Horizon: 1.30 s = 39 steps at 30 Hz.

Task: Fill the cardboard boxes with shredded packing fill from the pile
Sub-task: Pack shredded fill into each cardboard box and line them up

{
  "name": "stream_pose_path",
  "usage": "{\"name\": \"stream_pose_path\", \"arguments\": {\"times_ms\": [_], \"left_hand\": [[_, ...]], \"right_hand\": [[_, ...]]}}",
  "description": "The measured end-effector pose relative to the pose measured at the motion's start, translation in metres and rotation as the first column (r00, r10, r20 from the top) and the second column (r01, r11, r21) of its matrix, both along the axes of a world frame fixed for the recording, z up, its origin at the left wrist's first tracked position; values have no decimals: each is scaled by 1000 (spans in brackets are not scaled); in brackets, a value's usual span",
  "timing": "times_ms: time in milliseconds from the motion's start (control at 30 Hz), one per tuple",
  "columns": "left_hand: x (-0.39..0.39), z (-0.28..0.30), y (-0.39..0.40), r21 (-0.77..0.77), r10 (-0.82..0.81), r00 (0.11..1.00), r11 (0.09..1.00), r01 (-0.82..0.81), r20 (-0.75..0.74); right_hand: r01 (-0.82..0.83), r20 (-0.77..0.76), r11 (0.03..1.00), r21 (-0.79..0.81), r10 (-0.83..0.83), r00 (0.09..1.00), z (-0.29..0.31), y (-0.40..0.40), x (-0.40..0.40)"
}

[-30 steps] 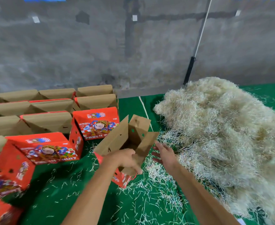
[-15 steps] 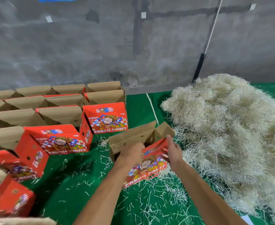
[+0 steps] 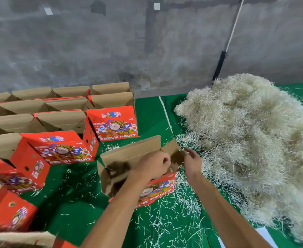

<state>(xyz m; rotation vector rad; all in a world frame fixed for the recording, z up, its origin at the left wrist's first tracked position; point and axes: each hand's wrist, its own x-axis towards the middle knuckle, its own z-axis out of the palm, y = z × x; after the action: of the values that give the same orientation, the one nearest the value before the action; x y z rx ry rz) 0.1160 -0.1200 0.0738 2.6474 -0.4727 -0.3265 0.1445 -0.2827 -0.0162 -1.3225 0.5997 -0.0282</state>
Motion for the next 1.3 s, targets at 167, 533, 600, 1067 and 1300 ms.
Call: {"name": "stream_pose_path", "arguments": {"times_ms": [167, 533, 600, 1067, 1300], "left_hand": [[13, -6, -75, -148, -61, 992, 986, 77, 111], [50, -59, -258, -280, -211, 957, 948, 151, -197], [56, -68, -285, -331, -219, 948, 934, 135, -229], [82, -109, -332, -329, -31, 955, 942, -70, -294], [93, -77, -304, -496, -44, 511, 325, -805, -858]], "right_hand": [[-10, 154, 984, -178, 38, 987, 10, -48, -15], [151, 168, 691, -707, -44, 985, 10, -258, -13], [79, 82, 516, -853, -16, 996, 0, -289, -7], [-334, -262, 439, -834, 217, 940, -58, -331, 24], [-185, 186, 731, -656, 395, 900, 23, -227, 30]]}}
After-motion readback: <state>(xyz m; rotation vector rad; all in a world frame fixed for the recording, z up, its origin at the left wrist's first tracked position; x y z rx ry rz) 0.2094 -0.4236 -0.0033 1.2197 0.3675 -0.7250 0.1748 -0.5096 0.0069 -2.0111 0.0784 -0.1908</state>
